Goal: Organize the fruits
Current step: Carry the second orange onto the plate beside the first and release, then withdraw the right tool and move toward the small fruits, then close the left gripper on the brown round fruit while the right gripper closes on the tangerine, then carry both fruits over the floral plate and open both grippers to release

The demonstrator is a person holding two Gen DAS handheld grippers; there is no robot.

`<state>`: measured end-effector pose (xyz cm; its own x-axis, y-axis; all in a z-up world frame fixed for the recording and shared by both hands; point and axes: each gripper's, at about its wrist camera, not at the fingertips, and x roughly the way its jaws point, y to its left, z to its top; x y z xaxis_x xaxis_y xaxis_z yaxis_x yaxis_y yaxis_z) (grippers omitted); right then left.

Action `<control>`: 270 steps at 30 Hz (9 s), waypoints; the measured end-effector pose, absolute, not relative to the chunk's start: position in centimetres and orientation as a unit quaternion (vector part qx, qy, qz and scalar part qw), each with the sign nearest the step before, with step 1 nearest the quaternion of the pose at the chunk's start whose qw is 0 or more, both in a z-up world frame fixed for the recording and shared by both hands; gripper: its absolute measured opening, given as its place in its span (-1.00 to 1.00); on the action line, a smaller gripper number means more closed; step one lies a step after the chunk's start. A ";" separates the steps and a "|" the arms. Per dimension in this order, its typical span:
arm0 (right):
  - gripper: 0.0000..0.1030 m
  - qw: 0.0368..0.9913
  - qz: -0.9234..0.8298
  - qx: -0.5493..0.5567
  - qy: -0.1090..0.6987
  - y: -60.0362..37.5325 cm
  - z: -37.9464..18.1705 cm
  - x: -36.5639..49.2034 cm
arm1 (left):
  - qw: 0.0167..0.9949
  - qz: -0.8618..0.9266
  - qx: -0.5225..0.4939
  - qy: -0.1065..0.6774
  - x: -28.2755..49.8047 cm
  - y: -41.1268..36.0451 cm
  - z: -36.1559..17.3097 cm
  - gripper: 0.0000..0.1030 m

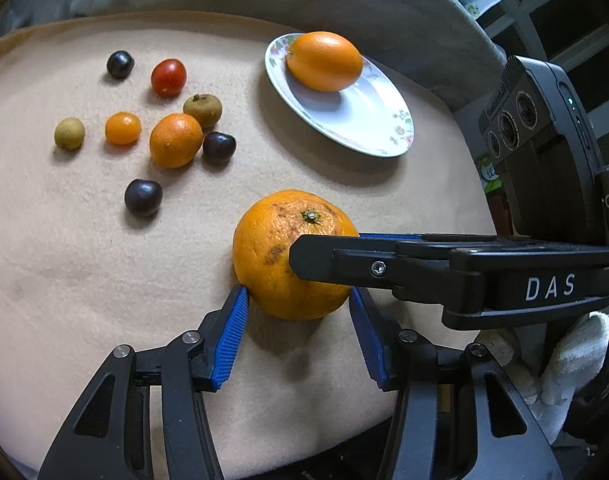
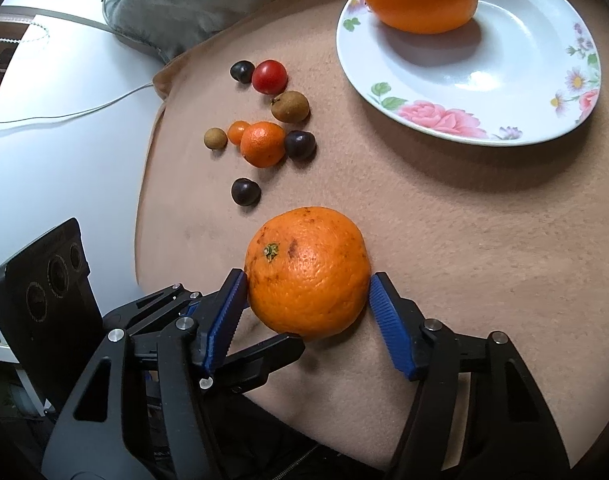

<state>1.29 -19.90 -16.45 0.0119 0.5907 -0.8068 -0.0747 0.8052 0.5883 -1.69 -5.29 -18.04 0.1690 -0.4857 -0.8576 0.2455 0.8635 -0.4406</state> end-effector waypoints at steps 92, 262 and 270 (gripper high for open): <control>0.64 0.811 0.120 0.181 0.543 -31.9 -8.2 7.2 | 0.811 -0.260 -0.051 0.521 5.2 -11.6 -11.5 0.08; -0.27 0.824 0.150 0.040 0.545 -29.9 -9.5 12.6 | 0.804 -0.246 -0.027 0.541 10.7 -9.1 -13.7 -0.53; -0.25 0.823 0.142 0.049 0.548 -30.7 -10.1 13.0 | 0.801 -0.252 -0.023 0.543 10.9 -9.5 -13.6 -0.53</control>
<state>13.00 -30.66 -10.05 0.3601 0.2871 -0.8876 -0.1803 0.9549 0.2357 10.85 -9.50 -13.64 0.2831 -0.4294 -0.8576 0.3791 0.8715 -0.3112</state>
